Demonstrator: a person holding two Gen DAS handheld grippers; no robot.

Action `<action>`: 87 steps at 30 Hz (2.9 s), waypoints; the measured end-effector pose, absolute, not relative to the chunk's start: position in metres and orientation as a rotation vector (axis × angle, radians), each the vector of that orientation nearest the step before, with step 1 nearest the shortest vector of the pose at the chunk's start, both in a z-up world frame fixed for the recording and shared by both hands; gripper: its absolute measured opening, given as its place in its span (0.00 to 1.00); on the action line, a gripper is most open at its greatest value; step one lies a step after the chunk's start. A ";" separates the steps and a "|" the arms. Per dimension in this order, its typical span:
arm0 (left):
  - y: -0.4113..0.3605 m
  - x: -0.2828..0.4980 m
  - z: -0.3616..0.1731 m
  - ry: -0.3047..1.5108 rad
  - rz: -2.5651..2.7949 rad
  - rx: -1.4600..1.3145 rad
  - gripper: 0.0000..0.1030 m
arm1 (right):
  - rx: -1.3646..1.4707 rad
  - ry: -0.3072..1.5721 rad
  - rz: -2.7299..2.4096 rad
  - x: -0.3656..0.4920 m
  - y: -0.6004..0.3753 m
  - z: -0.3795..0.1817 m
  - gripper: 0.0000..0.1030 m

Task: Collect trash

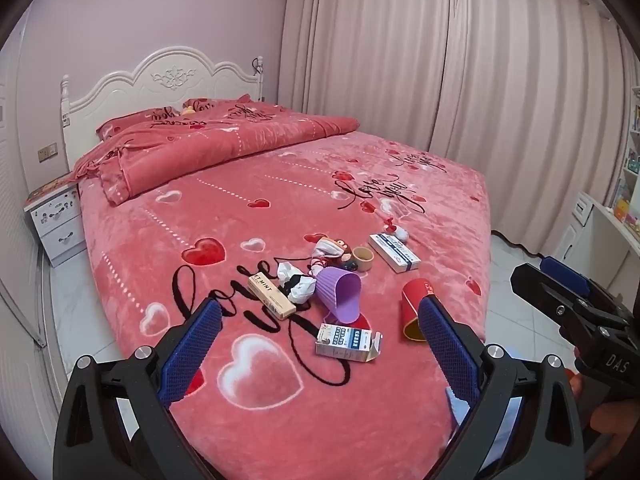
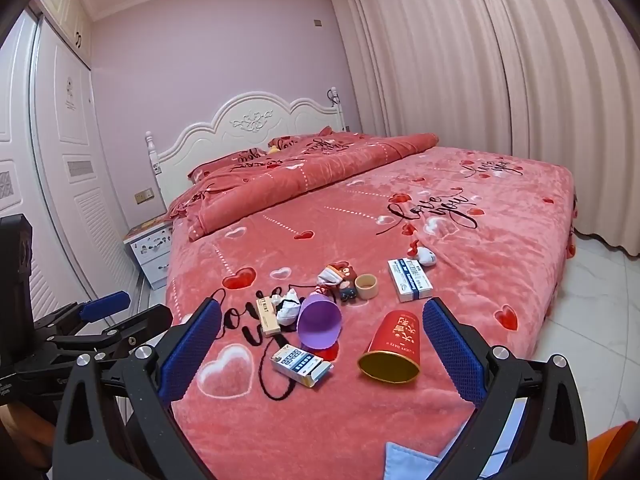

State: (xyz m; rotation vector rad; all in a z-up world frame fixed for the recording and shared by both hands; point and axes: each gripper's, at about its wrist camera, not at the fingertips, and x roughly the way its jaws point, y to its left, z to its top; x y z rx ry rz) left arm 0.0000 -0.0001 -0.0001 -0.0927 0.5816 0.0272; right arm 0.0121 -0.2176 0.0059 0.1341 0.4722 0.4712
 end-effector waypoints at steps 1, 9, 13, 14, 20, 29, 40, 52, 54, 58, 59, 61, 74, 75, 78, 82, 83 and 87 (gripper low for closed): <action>0.000 0.000 0.000 0.583 0.027 -0.092 0.94 | 0.135 0.473 0.471 0.012 -0.217 0.005 0.96; -0.002 0.000 -0.001 0.587 0.029 -0.095 0.94 | 0.140 0.478 0.470 0.012 -0.218 0.003 0.96; -0.001 0.000 -0.009 0.581 0.028 -0.099 0.94 | 0.142 0.485 0.472 0.013 -0.217 0.003 0.96; -0.001 0.000 -0.009 0.582 0.028 -0.100 0.94 | 0.143 0.489 0.472 0.012 -0.217 0.002 0.96; 0.002 -0.002 -0.010 0.584 0.027 -0.101 0.94 | 0.146 0.492 0.470 0.012 -0.218 0.002 0.96; 0.002 -0.003 -0.011 0.572 0.024 -0.091 0.94 | 0.152 0.496 0.467 0.011 -0.219 0.002 0.96; 0.000 -0.003 -0.011 0.575 0.029 -0.086 0.94 | 0.153 0.497 0.467 0.011 -0.220 0.001 0.96; 0.000 -0.003 -0.012 0.567 0.024 -0.080 0.94 | 0.158 0.496 0.468 0.011 -0.221 0.003 0.96; -0.001 -0.003 -0.012 0.571 0.023 -0.068 0.94 | 0.154 0.493 0.471 0.012 -0.221 0.005 0.96; -0.004 -0.001 -0.010 0.565 0.030 0.005 0.94 | 0.163 0.491 0.487 0.015 -0.224 0.009 0.96; -0.005 -0.001 -0.009 0.564 0.035 0.038 0.94 | 0.161 0.493 0.495 0.017 -0.226 0.010 0.96; -0.007 0.002 -0.005 0.576 0.040 0.110 0.94 | 0.154 0.494 0.513 0.020 -0.228 0.012 0.96; -0.003 0.034 -0.008 0.647 -0.091 0.120 0.94 | 0.162 0.613 0.662 0.068 -0.241 0.001 0.96; -0.003 0.039 -0.011 0.668 -0.103 0.128 0.94 | 0.162 0.613 0.674 0.071 -0.240 0.000 0.96; 0.000 0.052 -0.022 0.777 -0.145 0.140 0.94 | 0.137 0.658 0.694 0.082 -0.235 -0.006 0.96; 0.002 0.063 -0.035 0.852 -0.194 0.155 0.94 | 0.056 0.735 0.698 0.095 -0.225 -0.016 0.96; 0.002 0.066 -0.038 0.869 -0.214 0.159 0.94 | 0.039 0.747 0.705 0.097 -0.224 -0.018 0.96; 0.004 0.076 -0.044 0.918 -0.271 0.158 0.94 | 0.030 0.782 0.752 0.105 -0.220 -0.026 0.96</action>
